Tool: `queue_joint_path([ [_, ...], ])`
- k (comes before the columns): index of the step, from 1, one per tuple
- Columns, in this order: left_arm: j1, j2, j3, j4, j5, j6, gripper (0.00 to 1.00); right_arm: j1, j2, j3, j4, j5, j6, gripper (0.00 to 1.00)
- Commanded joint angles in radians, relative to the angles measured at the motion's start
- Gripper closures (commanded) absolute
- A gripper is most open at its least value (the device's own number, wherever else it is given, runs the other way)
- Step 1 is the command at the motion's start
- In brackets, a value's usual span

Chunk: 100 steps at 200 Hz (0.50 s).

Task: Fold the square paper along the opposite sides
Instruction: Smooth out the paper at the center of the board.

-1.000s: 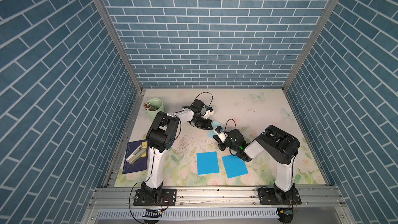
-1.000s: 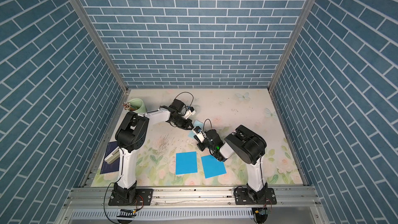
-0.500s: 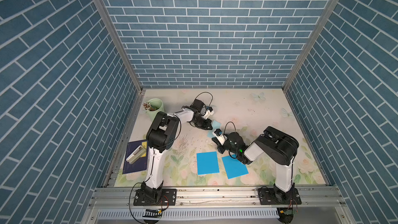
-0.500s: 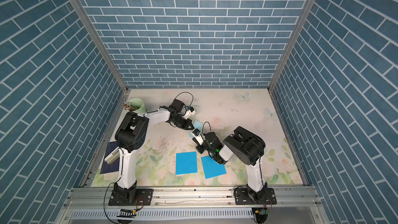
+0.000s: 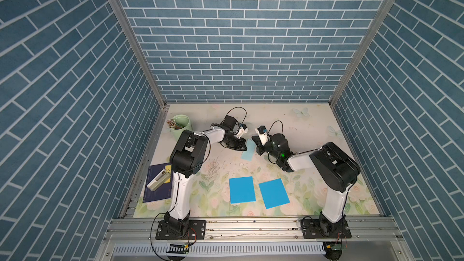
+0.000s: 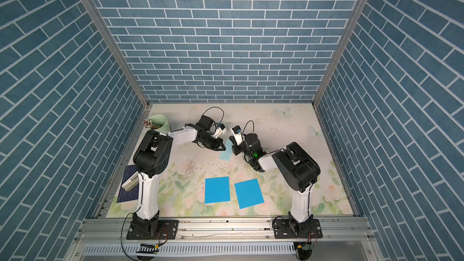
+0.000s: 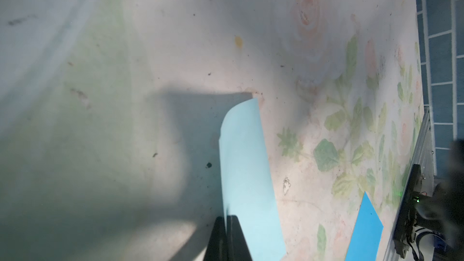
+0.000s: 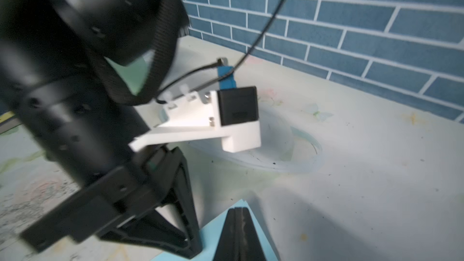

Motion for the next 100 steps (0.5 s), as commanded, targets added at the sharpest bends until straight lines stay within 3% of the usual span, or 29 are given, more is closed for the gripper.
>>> queue_joint_path([
  [1,0.021,0.101,-0.069,-0.123,-0.202,0.000,1.00,0.008,0.079,0.034,-0.106,0.023,0.061,1.00],
  [100,0.022,0.105,-0.067,-0.144,-0.216,-0.005,1.00,-0.034,0.131,0.028,-0.216,0.135,0.117,1.00],
])
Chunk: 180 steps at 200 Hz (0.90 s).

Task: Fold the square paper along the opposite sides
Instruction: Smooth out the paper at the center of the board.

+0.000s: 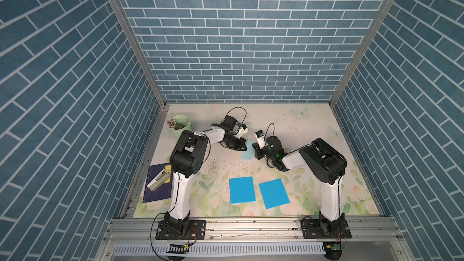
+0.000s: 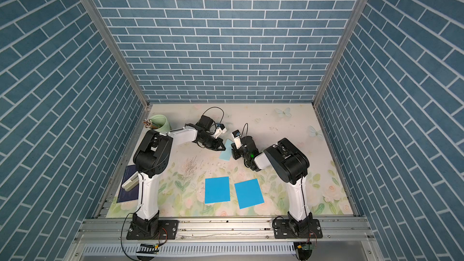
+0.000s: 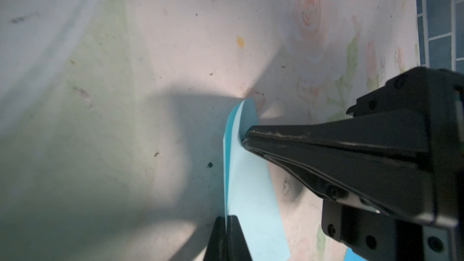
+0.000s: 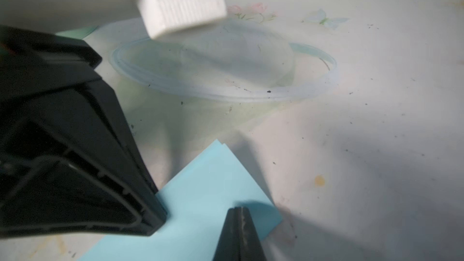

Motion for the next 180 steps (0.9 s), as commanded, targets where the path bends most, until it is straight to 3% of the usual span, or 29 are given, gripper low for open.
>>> queue_joint_path([
  [1,0.022,0.104,-0.069,-0.141,-0.215,0.003,1.00,-0.033,0.023,-0.001,-0.110,0.071,0.033,1.00],
  [96,0.021,0.100,-0.086,-0.134,-0.221,0.000,1.00,-0.068,-0.028,-0.007,-0.133,0.045,0.029,1.00],
  [130,0.021,0.108,-0.081,-0.134,-0.220,0.001,1.00,0.006,-0.157,-0.037,-0.043,-0.026,0.018,1.00],
  [180,0.022,0.114,-0.075,-0.136,-0.225,0.003,1.00,0.092,-0.098,-0.060,-0.002,-0.046,0.053,1.00],
])
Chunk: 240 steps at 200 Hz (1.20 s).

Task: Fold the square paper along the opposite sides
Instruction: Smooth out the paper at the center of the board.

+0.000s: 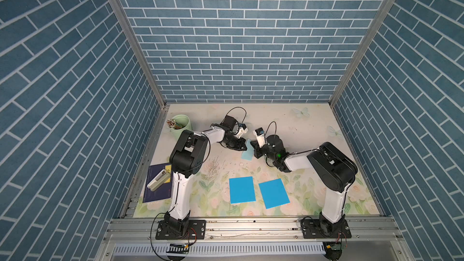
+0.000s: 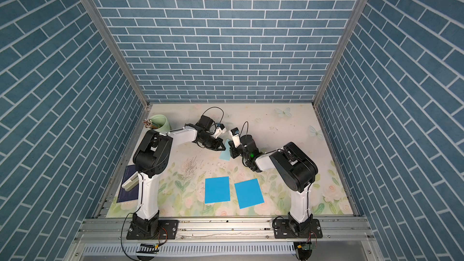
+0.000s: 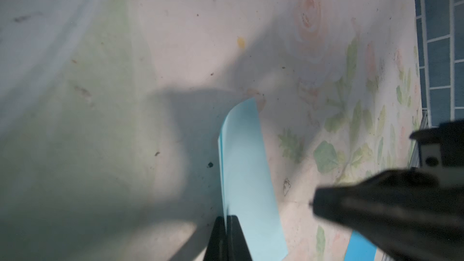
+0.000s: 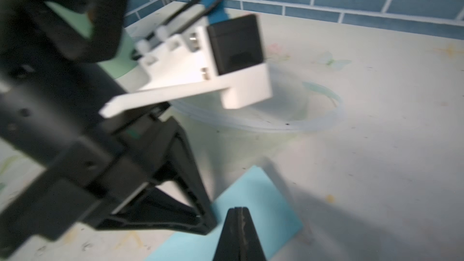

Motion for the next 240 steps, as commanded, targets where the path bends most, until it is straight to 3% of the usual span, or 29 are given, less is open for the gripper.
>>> queue_joint_path([
  [1,0.022,0.116,-0.066,-0.145,-0.225,0.008,1.00,0.024,0.037,-0.025,0.015,-0.025,0.032,1.00],
  [96,0.028,0.130,-0.057,-0.151,-0.230,0.010,1.00,0.040,0.049,-0.168,0.028,-0.052,0.014,1.00],
  [240,0.035,0.143,-0.060,-0.148,-0.234,0.008,1.00,0.117,0.032,-0.221,-0.052,-0.050,-0.065,1.00],
])
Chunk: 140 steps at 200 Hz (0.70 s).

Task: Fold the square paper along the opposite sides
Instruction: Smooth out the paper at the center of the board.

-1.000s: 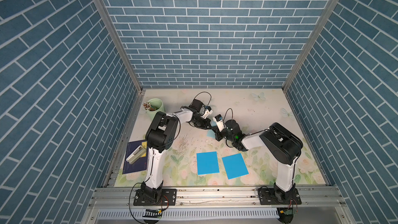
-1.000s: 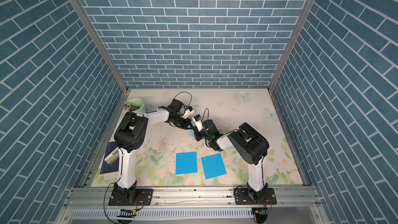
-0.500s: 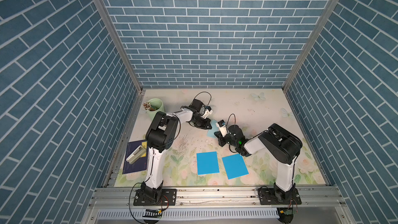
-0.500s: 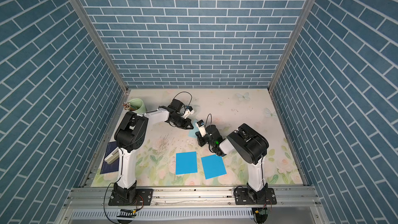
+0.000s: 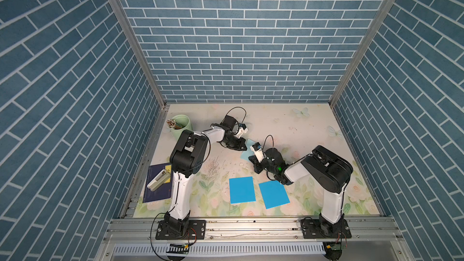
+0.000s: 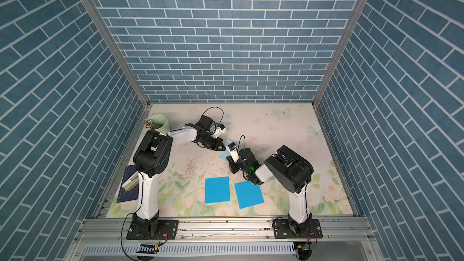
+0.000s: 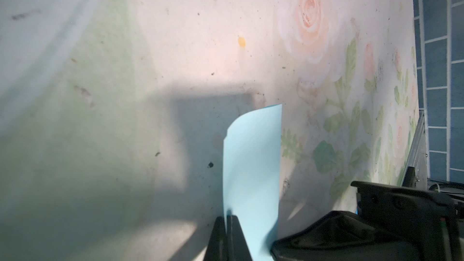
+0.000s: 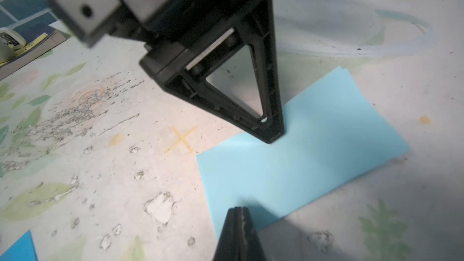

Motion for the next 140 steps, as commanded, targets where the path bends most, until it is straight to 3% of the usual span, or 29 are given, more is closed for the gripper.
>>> queue_joint_path([
  [1,0.030,0.134,-0.070,-0.137,-0.244,0.008,1.00,0.041,0.014,-0.037,-0.164,-0.019,-0.041,1.00],
  [64,0.030,0.140,-0.070,-0.134,-0.240,0.007,1.00,0.063,0.002,-0.051,-0.162,-0.030,-0.014,1.00],
  [89,0.029,0.104,-0.064,-0.116,-0.161,-0.021,1.00,0.047,-0.182,-0.050,-0.205,-0.012,-0.009,1.00],
  [108,0.020,0.023,-0.064,0.011,-0.072,-0.150,1.00,0.006,-0.334,-0.037,-0.239,0.002,-0.032,1.00],
  [140,-0.022,0.004,0.014,0.222,-0.034,-0.428,1.00,-0.086,-0.407,-0.059,-0.270,0.011,-0.018,1.00],
])
